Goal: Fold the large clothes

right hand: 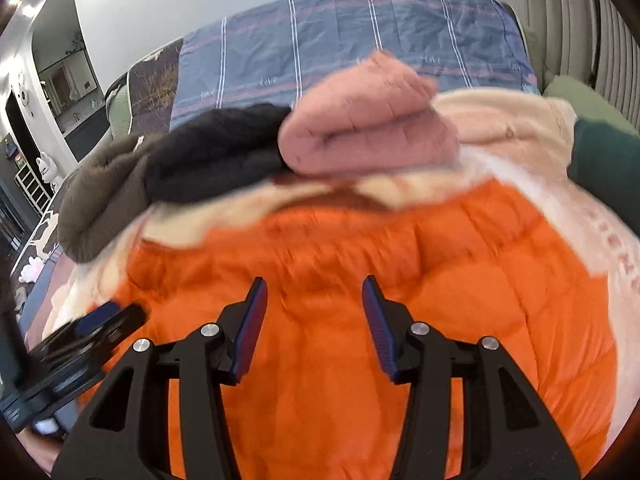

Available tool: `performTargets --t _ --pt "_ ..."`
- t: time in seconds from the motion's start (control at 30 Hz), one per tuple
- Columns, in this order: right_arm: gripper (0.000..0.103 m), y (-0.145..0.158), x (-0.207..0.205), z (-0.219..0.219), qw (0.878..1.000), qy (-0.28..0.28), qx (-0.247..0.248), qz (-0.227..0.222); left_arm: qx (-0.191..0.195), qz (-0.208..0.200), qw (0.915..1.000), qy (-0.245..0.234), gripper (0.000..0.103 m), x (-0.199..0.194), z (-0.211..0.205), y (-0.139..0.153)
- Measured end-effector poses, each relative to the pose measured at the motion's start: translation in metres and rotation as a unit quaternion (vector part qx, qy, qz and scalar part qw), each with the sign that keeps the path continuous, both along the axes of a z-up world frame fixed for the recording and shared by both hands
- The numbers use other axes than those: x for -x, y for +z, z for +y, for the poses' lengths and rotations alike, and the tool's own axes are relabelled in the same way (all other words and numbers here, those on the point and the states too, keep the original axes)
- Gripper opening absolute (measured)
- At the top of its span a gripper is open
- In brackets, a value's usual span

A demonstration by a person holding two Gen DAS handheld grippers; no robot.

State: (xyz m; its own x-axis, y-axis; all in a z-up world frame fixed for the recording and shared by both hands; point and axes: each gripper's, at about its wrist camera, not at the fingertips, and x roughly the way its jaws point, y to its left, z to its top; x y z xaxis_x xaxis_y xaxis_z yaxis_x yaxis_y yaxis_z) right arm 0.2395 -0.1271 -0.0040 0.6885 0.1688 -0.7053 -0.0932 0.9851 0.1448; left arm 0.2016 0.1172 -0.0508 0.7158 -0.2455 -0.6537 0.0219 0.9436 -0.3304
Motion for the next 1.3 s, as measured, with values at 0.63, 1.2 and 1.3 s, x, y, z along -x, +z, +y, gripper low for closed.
performTargets --t 0.63,1.2,1.3 --pt "0.054 -0.067 -0.037 0.014 0.999 -0.002 0.04 0.036 -0.091 0.082 0.9924 0.01 0.089 -0.023 0.024 -0.043" --pt "0.068 -0.064 0.107 0.01 0.998 0.023 0.058 0.022 -0.035 0.057 0.9951 0.072 0.087 -0.003 0.073 -0.02" --pt "0.069 -0.058 0.102 0.01 0.998 0.023 0.053 0.036 -0.045 0.075 0.994 0.066 0.087 -0.01 0.07 -0.031"
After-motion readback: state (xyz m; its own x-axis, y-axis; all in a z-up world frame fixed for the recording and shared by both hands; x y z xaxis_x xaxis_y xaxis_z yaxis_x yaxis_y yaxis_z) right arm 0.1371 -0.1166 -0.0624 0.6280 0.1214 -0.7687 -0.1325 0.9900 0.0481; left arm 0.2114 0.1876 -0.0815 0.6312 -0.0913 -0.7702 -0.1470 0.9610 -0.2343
